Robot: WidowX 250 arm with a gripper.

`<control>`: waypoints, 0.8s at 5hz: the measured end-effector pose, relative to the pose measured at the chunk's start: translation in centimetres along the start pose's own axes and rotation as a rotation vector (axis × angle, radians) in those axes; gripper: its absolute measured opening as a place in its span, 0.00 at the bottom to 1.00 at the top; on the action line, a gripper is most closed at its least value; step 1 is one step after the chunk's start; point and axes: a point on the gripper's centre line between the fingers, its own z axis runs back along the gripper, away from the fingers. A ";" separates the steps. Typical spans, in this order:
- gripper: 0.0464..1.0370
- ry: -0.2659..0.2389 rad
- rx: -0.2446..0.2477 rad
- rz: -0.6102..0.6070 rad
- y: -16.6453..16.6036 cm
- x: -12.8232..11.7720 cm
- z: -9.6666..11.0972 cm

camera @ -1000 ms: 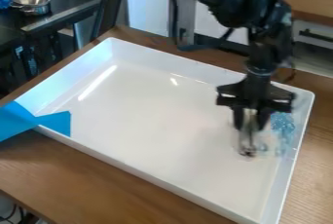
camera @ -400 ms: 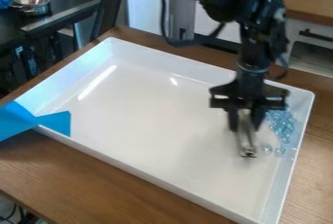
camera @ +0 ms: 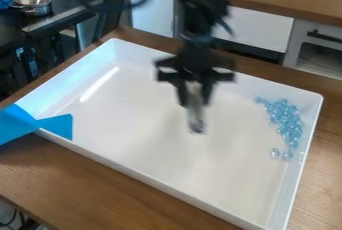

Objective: Sweep into pile

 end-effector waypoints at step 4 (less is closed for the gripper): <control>0.33 0.090 0.152 0.154 15.5 1.9 -4.2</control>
